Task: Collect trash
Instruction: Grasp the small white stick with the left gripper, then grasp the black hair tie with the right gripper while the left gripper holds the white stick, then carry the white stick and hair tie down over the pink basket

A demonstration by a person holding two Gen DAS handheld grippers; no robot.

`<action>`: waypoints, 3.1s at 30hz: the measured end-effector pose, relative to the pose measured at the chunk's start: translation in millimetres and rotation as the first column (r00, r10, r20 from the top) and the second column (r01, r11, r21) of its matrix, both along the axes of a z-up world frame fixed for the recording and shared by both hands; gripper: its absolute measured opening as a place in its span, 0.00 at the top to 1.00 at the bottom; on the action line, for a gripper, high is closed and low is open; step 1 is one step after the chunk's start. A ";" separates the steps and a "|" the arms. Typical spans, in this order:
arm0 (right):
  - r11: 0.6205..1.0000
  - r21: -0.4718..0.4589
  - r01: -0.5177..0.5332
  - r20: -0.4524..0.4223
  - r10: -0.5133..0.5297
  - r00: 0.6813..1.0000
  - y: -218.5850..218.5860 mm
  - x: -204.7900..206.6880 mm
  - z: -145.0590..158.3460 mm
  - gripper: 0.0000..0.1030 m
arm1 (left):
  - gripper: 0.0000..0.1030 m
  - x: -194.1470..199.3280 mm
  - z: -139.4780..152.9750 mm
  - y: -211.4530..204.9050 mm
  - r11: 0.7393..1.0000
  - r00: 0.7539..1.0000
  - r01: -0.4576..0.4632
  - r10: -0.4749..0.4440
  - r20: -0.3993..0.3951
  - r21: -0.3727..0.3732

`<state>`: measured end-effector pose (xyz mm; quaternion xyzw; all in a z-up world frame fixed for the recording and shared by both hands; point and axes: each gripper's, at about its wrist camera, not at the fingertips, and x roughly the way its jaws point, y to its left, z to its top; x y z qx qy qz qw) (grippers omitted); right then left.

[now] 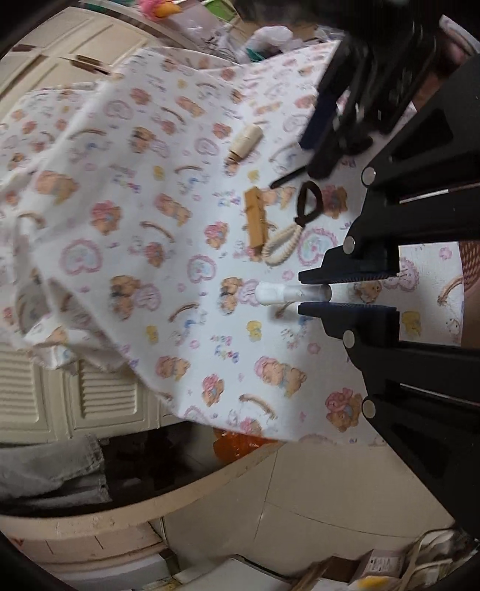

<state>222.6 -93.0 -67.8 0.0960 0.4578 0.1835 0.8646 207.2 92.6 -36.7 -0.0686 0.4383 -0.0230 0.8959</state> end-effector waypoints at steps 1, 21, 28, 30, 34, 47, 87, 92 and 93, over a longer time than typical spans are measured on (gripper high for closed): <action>1.000 0.002 0.001 -0.008 -0.001 1.000 1.1 1.3 -2.6 0.60 | 0.92 -0.5 3.8 1.6 1.000 1.000 0.000 0.000 0.014 -0.003; 0.997 0.076 0.001 0.027 -0.003 1.000 -5.6 -6.3 2.4 0.99 | 0.92 -9.2 21.6 -8.1 0.996 0.994 0.071 -0.075 0.075 0.053; 0.998 0.070 0.002 0.080 -0.008 0.997 -24.0 -16.9 19.9 0.99 | 0.92 -8.9 23.7 -1.6 0.998 0.995 0.070 -0.069 0.074 0.000; 0.998 0.064 0.000 0.076 -0.004 0.997 -27.3 -16.6 19.3 0.97 | 0.92 -8.0 23.1 2.3 0.997 0.996 0.066 -0.064 0.064 -0.035; 0.995 0.102 0.010 0.029 -0.013 0.999 -29.8 -11.1 11.5 0.74 | 0.92 -5.1 17.8 14.7 0.993 0.999 0.029 -0.026 0.026 -0.111; 0.999 0.048 -0.005 0.022 0.004 1.000 5.4 5.9 -6.5 0.71 | 0.92 4.9 11.1 13.3 0.999 0.999 -0.038 0.038 -0.015 -0.010; 0.997 0.004 0.076 0.237 -0.075 0.969 -79.8 -69.9 62.3 0.97 | 0.92 -28.1 29.3 6.6 0.999 0.999 0.012 -0.010 0.049 -0.032; 0.997 -0.017 0.081 0.273 -0.073 0.959 -81.5 -99.9 78.6 0.97 | 0.92 -90.1 34.1 -6.2 0.999 0.985 -0.039 0.034 0.167 0.027; 0.996 -0.021 0.082 0.282 -0.073 0.957 -80.8 -109.0 82.2 0.97 | 0.92 -99.1 30.2 -6.9 0.999 0.988 -0.027 0.030 0.154 -0.018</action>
